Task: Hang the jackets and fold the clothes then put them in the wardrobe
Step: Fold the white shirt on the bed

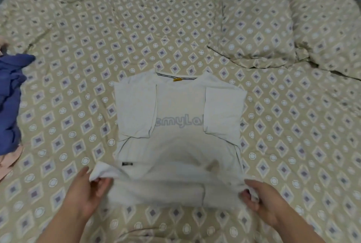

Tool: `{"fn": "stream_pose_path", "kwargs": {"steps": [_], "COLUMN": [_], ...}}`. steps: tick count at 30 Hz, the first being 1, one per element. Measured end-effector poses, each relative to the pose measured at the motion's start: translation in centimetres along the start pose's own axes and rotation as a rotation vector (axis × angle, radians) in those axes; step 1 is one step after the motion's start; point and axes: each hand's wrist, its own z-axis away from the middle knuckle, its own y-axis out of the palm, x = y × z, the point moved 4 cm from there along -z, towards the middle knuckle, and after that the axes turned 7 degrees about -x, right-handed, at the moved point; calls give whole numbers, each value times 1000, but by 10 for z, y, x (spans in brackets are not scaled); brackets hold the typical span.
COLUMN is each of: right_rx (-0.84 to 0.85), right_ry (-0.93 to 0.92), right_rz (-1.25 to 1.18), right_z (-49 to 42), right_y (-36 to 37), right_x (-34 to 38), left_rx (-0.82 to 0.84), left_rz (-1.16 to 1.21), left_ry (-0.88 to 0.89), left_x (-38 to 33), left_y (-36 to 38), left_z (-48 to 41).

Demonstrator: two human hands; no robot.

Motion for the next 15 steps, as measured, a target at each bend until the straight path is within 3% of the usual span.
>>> {"fn": "stream_pose_path", "kwargs": {"steps": [3, 9, 15], "right_rx": [-9, -142, -29], "right_ry": [-61, -162, -222], "right_rz": [-48, -55, -91], "right_z": [-16, -37, -36], "right_y": [26, 76, 132], "right_x": [46, 128, 210], "left_rx": [-11, -20, 40], "left_rz": [147, 131, 189], "left_ry": [-32, -12, 74], "left_x": [-41, -76, -127], "left_y": [59, 136, 199], "left_z": [-18, -47, -56]}}
